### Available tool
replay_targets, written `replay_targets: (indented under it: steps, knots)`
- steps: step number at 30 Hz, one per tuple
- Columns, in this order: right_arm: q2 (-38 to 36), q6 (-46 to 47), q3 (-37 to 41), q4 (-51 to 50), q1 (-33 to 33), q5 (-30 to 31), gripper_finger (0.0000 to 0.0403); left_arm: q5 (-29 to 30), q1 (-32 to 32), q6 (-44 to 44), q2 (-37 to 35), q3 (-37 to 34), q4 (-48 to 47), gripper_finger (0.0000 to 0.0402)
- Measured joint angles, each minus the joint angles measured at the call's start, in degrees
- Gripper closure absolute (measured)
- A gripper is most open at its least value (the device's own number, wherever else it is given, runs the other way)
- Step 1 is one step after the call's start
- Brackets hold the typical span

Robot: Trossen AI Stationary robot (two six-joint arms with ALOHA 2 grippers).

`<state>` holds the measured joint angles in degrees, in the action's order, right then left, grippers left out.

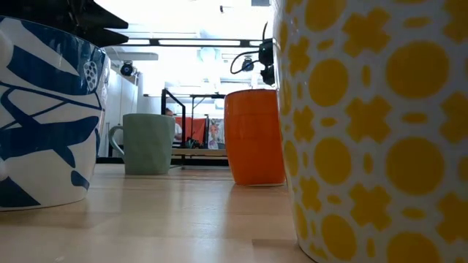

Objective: Place coffee mugs
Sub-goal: Put the blue mug on the shelf

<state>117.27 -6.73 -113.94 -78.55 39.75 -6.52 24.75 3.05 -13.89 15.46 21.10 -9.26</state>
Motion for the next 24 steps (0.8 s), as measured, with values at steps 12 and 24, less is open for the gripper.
replay_targets:
  steps: [12, 24]
  knots:
    - [0.04, 7.0, 0.49, 0.62, 0.01, 2.28, 0.0403, -0.02, 0.0, -0.94, 0.0, 0.0, 0.02, 0.0229]
    - [-1.01, 11.41, 0.47, 1.66, -1.88, 2.03, 0.0403, -0.09, 0.0, -0.94, 0.0, 0.0, 0.02, 0.0229]
